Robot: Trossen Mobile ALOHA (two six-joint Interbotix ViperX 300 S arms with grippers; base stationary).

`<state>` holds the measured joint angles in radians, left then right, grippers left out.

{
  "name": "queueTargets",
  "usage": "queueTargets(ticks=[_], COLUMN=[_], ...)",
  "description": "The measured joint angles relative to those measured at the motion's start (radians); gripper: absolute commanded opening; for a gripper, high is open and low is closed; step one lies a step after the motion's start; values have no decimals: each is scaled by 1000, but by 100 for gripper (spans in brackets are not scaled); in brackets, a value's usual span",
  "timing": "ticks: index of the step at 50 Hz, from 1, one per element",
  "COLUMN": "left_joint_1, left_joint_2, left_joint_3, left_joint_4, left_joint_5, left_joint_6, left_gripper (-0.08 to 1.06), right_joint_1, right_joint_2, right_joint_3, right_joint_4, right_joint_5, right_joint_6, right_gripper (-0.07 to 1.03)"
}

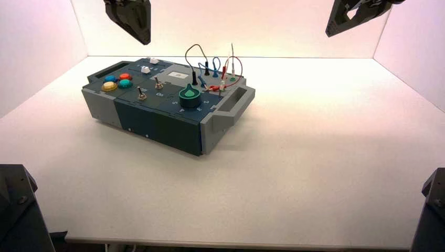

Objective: Open both grippers.

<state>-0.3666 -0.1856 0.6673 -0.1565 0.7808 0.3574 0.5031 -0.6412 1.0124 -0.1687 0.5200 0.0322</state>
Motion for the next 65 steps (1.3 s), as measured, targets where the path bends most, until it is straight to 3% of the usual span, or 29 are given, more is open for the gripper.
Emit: queueTargets(ticks=[29,33,35,36,38,40,41,42,43,44,47,65], left_joint_1=[0,0,0,0,0,0,0,0,0,0,0,-2], left_joint_2=[11,11,11,11,11,11,11,11,12,12,14,14], left_joint_3=[0,0,0,0,0,0,0,0,0,0,0,0], left_joint_4=[3,3,3,3,3,3,2,3,3,3,3,2], left_joint_5=[5,2,0,-2,-6,-11,-12,-17,-23,-26,-43,-63], left_joint_6=[2,5,5,5,5,5,5,5,5,3,0,-5], left_gripper=[-3,-2,7,11,35,66,73,88,99,103,96,95], right_joint_1=[0,0,0,0,0,0,0,-2,0,-2,-2,-2], right_joint_2=[0,0,0,0,0,0,2,0,2,3,6,12], right_joint_3=[0,0,0,0,0,-2,-2,-2,-2,-2,-2,-2], right_joint_4=[2,2,2,2,2,2,0,2,2,2,2,0], right_joint_5=[0,0,0,0,-2,-5,-9,-17,-23,-37,-48,-48], right_joint_6=[-2,0,0,-2,0,0,3,8,9,14,14,12], right_gripper=[-2,6,21,37,79,103,95,91,89,92,101,99])
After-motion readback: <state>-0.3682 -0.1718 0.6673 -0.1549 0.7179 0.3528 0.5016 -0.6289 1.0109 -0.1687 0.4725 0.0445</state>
